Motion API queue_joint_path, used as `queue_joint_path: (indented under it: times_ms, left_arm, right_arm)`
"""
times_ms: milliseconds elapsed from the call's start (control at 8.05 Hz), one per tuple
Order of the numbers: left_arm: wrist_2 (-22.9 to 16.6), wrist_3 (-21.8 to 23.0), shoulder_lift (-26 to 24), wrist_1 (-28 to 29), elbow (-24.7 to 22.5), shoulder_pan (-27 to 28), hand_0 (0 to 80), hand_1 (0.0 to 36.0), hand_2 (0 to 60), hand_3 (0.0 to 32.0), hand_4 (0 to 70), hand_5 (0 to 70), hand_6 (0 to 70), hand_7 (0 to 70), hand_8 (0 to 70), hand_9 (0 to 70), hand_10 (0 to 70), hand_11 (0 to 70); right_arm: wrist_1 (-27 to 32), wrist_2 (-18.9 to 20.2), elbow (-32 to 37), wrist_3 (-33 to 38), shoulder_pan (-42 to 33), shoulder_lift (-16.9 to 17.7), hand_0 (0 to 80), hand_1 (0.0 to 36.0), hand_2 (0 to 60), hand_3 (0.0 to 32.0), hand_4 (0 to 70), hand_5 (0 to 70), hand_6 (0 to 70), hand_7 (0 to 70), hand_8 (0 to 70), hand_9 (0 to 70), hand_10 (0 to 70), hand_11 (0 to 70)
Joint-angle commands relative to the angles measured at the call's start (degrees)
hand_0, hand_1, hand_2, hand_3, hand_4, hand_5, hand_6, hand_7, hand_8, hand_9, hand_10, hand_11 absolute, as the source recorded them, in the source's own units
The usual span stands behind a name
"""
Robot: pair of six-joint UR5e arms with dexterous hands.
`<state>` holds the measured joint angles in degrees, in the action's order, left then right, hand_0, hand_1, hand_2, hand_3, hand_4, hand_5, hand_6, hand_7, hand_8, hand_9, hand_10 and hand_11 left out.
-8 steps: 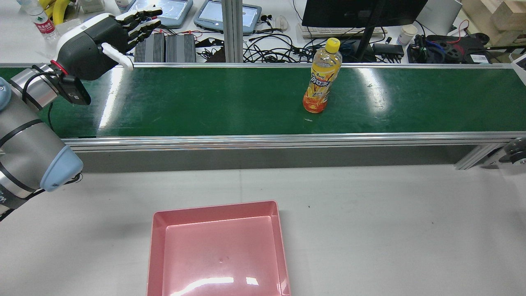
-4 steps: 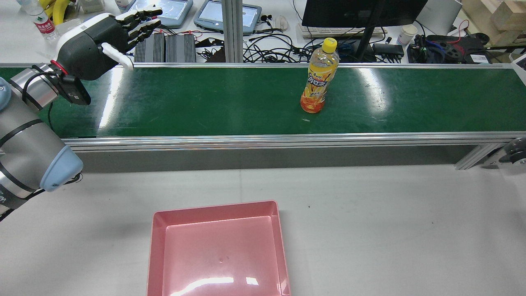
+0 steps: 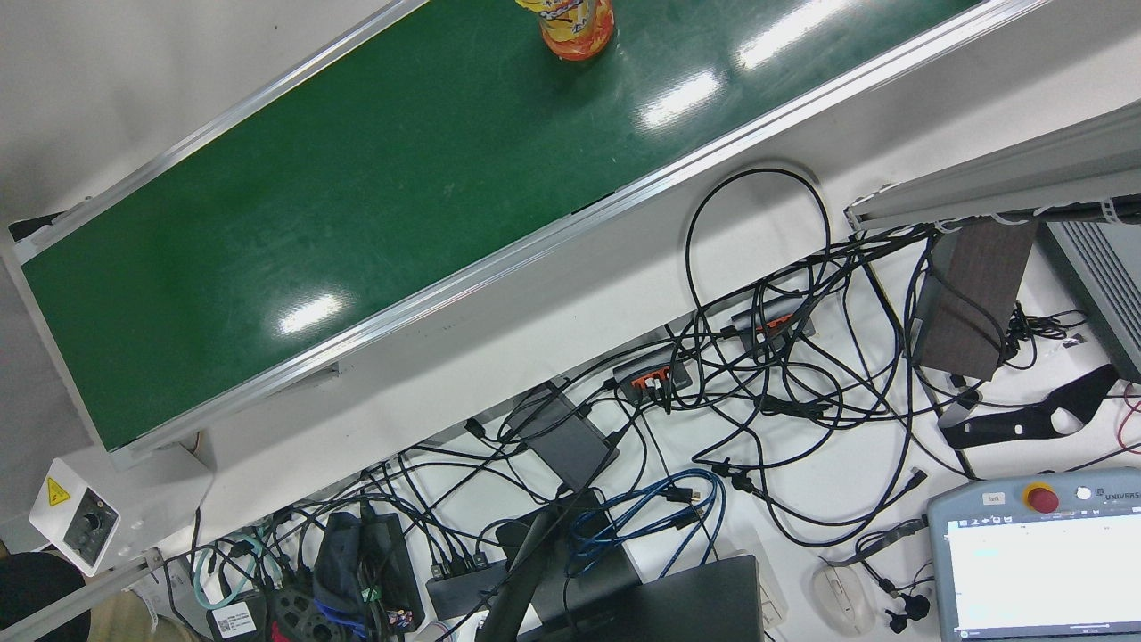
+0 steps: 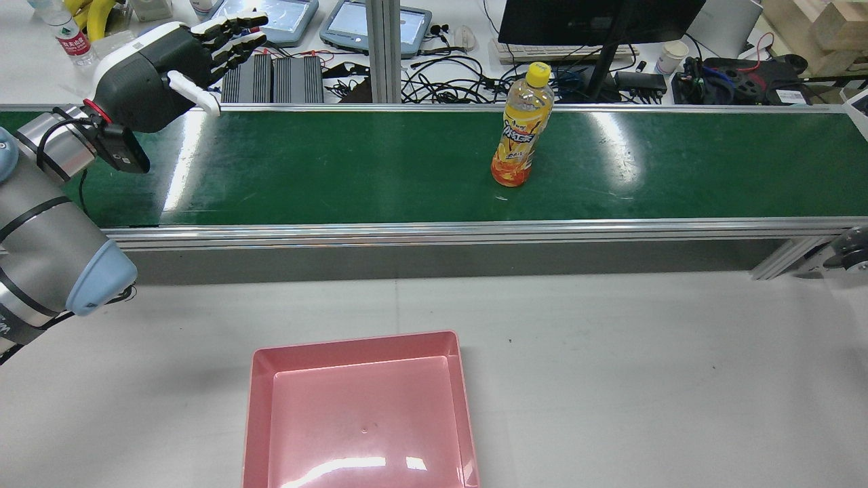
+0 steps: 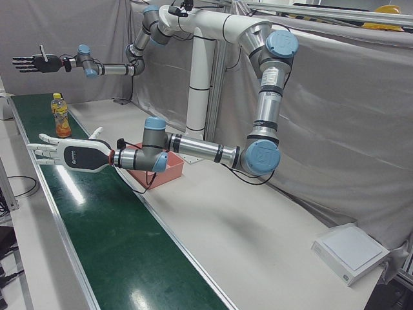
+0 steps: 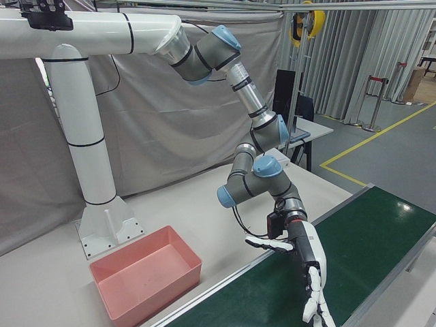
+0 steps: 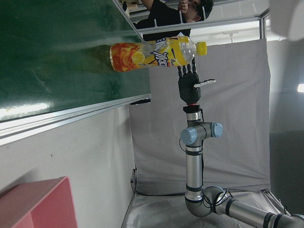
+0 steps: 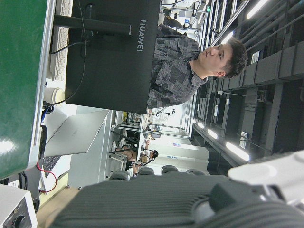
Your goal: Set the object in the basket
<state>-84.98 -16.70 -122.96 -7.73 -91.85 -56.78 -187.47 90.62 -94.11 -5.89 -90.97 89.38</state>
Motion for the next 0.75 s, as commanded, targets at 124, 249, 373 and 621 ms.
queue_joint_path:
  times_ms: [124, 249, 373, 621]
  left_arm:
    - [0.1, 0.0, -0.1, 0.0, 0.1, 0.5, 60.2, 2.9, 0.0, 1.2, 13.3, 16.6, 1.2, 1.2, 7.3, 9.7, 1.3, 3.2]
    - [0.1, 0.0, -0.1, 0.0, 0.1, 0.9, 60.2, 2.8, 0.0, 1.4, 13.4, 16.5, 1.1, 1.2, 7.1, 9.5, 1.0, 2.7]
    - [0.1, 0.0, 0.0, 0.0, 0.2, 0.9, 59.7, 2.5, 0.0, 1.4, 13.4, 16.9, 1.1, 1.1, 7.2, 9.6, 1.0, 2.8]
    - [0.1, -1.7, -0.1, -1.5, 0.3, 0.7, 59.9, 2.5, 0.0, 1.4, 13.4, 17.0, 1.0, 1.1, 7.1, 9.4, 0.8, 2.4]
  right_arm:
    - [0.0, 0.0, 0.1, 0.0, 0.0, 0.0, 0.0, 0.0, 0.0, 0.0, 0.0, 0.0, 0.0, 0.0, 0.0, 0.0, 0.0, 0.0]
    - [0.0, 0.0, 0.1, 0.0, 0.0, 0.0, 0.0, 0.0, 0.0, 0.0, 0.0, 0.0, 0.0, 0.0, 0.0, 0.0, 0.0, 0.0]
    - [0.0, 0.0, 0.1, 0.0, 0.1, 0.0, 0.0, 0.0, 0.0, 0.0, 0.0, 0.0, 0.0, 0.0, 0.0, 0.0, 0.0, 0.0]
    - [0.0, 0.0, 0.1, 0.0, 0.0, 0.0, 0.0, 0.0, 0.0, 0.0, 0.0, 0.0, 0.0, 0.0, 0.0, 0.0, 0.0, 0.0]
